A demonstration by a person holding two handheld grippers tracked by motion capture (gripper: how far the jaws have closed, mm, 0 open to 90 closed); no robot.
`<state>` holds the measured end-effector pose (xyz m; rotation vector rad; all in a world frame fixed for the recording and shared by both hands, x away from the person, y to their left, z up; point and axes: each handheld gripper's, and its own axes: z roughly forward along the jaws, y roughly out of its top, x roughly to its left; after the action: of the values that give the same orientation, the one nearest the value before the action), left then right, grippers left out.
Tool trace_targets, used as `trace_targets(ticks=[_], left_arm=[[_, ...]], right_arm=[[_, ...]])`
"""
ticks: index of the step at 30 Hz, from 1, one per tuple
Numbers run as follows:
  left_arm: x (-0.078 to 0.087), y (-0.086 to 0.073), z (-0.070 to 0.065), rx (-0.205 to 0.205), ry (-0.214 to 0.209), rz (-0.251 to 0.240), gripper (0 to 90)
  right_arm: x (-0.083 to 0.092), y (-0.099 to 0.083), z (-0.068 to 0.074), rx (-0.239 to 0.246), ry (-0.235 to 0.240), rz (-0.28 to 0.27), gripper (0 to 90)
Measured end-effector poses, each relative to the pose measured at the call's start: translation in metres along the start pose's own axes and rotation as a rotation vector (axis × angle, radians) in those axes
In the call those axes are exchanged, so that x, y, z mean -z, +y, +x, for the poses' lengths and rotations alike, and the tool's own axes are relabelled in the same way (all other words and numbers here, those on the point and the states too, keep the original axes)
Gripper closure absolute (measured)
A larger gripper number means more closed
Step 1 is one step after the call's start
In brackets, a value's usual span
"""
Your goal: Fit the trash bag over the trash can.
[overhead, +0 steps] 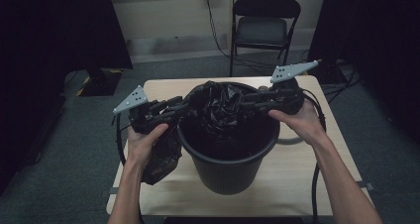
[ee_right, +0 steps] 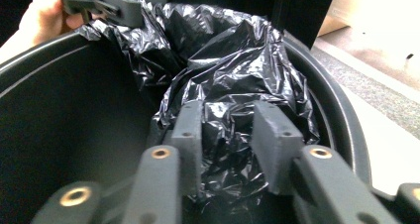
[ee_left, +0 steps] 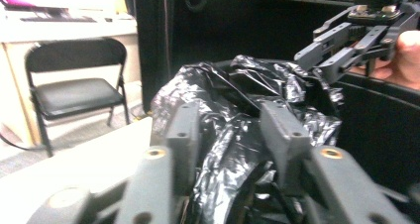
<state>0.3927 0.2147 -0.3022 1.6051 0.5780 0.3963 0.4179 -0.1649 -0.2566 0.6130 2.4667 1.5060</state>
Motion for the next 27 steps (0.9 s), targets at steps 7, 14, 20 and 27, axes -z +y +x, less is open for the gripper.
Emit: trace_targets(ticks=[7,14,20,27], left_arm=[[0.013,0.002,0.009,-0.036,-0.049,-0.022,87.1],[0.028,0.003,0.007,-0.077,-0.037,-0.023,88.5],[0.039,0.002,0.015,-0.068,-0.022,-0.042,88.7],[0.047,0.008,0.019,-0.070,-0.019,-0.073,88.6]], right_arm=[[0.020,-0.003,-0.002,-0.039,-0.025,-0.119,52.1],[0.045,-0.006,-0.002,-0.042,-0.070,-0.170,56.7],[0.055,-0.017,-0.006,-0.043,-0.072,-0.197,68.5],[0.056,-0.022,-0.012,-0.057,-0.055,-0.236,79.5]])
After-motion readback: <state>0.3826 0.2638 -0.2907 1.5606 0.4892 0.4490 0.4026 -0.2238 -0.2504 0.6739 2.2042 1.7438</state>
